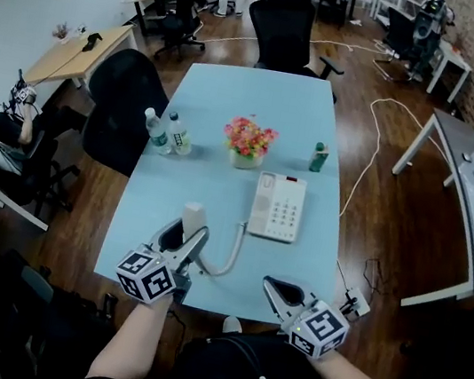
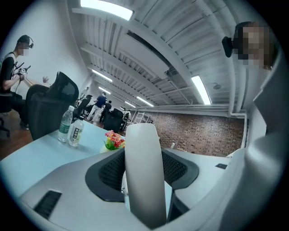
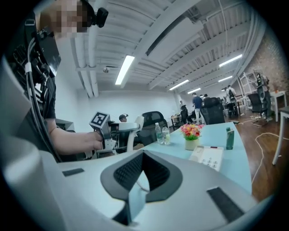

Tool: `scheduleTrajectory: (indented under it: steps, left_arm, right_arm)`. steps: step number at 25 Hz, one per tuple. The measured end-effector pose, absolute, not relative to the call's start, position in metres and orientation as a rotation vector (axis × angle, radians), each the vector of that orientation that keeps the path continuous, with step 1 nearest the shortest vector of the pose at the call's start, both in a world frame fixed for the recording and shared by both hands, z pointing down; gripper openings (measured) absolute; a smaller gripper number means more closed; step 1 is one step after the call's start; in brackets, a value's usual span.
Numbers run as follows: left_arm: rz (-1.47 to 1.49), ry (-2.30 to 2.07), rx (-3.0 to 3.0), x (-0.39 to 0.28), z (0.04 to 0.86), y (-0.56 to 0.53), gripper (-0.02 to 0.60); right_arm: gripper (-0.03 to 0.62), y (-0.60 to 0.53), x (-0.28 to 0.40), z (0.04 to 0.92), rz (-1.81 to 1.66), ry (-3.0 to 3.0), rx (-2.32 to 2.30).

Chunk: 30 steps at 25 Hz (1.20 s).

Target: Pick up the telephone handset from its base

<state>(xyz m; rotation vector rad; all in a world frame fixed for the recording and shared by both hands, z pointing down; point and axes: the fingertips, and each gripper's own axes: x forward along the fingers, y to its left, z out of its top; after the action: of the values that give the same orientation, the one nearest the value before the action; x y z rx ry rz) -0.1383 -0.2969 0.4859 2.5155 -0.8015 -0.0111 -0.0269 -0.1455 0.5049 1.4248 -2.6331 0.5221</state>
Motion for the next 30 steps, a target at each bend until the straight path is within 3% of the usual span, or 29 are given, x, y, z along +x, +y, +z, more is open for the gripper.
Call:
scheduleTrajectory:
  steps: [14,30]
  left_arm:
    - [-0.078,-0.847,2.477,-0.2,0.481,-0.277,0.241]
    - [-0.054,-0.828,2.47,-0.186,0.486,-0.276,0.241]
  right_arm:
    - [0.015,-0.158,-0.062,0.518,0.513,-2.613,1.356]
    - [0.015,-0.153,-0.057,0.518,0.51,-2.623,1.397]
